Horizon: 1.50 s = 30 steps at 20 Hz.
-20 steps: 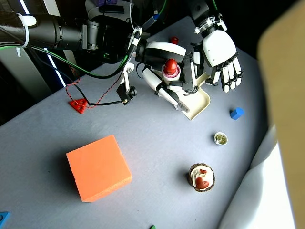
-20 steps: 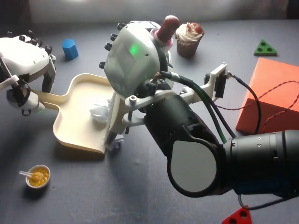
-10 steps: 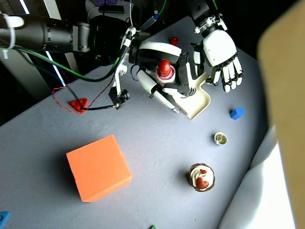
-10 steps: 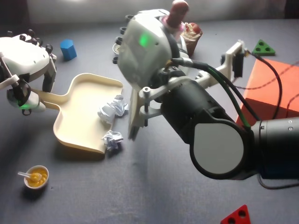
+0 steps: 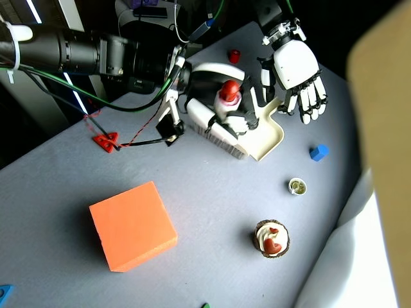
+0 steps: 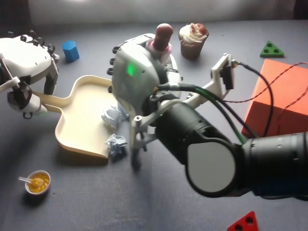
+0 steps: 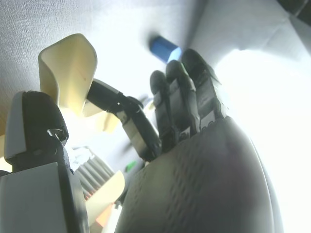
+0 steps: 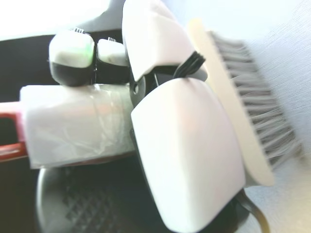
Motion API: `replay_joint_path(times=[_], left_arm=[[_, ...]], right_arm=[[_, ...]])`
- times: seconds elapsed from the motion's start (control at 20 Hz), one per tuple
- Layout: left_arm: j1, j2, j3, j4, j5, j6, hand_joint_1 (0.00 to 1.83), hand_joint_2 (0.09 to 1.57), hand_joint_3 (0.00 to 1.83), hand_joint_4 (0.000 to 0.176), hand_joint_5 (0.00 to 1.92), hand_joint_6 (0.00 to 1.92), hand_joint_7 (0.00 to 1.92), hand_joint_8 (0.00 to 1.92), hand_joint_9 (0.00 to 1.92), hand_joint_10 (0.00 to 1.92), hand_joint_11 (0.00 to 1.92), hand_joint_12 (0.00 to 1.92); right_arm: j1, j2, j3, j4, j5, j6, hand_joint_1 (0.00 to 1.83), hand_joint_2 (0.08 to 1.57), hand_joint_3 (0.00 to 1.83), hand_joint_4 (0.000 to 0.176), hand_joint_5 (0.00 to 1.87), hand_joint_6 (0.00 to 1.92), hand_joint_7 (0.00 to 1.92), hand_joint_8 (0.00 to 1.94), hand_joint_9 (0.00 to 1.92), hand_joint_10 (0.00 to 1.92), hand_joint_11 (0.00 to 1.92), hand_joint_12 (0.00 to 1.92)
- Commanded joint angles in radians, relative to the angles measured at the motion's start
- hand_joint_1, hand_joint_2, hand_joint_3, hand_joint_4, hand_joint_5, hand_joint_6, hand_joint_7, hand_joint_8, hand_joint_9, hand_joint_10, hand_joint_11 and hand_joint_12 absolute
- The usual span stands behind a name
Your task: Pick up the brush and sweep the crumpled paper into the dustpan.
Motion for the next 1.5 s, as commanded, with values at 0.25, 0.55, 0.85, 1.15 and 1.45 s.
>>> replay_joint_path(times=[0.25, 0.55, 0.85, 1.15, 1.45], left_arm=[[0.004, 0.006, 0.004, 0.023, -0.098, -0.008, 1.1, 1.1, 0.0, 0.0, 1.01, 0.93, 0.37, 0.01, 0.27, 0.0, 0.02, 0.6], [0.005, 0.006, 0.004, 0.024, -0.105, -0.01, 1.1, 1.1, 0.0, 0.0, 1.02, 0.92, 0.37, 0.0, 0.27, 0.0, 0.0, 0.54], [0.005, 0.005, 0.005, 0.025, -0.107, -0.01, 1.09, 1.12, 0.0, 0.0, 0.98, 0.98, 0.35, 0.0, 0.26, 0.0, 0.0, 0.58], [0.005, 0.005, 0.007, 0.025, -0.107, -0.01, 1.11, 1.11, 0.0, 0.0, 1.01, 0.93, 0.36, 0.0, 0.26, 0.0, 0.0, 0.59], [0.006, 0.004, 0.007, 0.023, -0.106, -0.011, 1.09, 1.1, 0.0, 0.0, 1.02, 0.92, 0.36, 0.0, 0.27, 0.0, 0.0, 0.58]], right_arm=[[0.041, -0.053, 0.021, -0.068, -0.09, 0.001, 1.6, 1.16, 0.0, 0.176, 1.01, 1.92, 0.97, 1.94, 1.09, 1.92, 1.21, 1.92], [0.041, -0.095, 0.055, -0.102, -0.131, 0.102, 1.61, 1.16, 0.0, 0.176, 0.98, 1.92, 0.95, 1.94, 1.08, 1.92, 1.23, 1.92], [0.037, -0.122, 0.08, -0.137, -0.171, 0.172, 1.59, 1.17, 0.0, 0.176, 0.97, 1.92, 0.97, 1.94, 1.08, 1.92, 1.2, 1.92], [0.029, -0.123, 0.092, -0.155, -0.221, 0.224, 1.6, 1.17, 0.0, 0.176, 0.99, 1.92, 0.99, 1.94, 1.06, 1.92, 1.18, 1.92], [0.026, -0.1, 0.07, -0.17, -0.264, 0.267, 1.61, 1.17, 0.0, 0.176, 1.01, 1.92, 1.01, 1.94, 1.08, 1.92, 1.19, 1.92]])
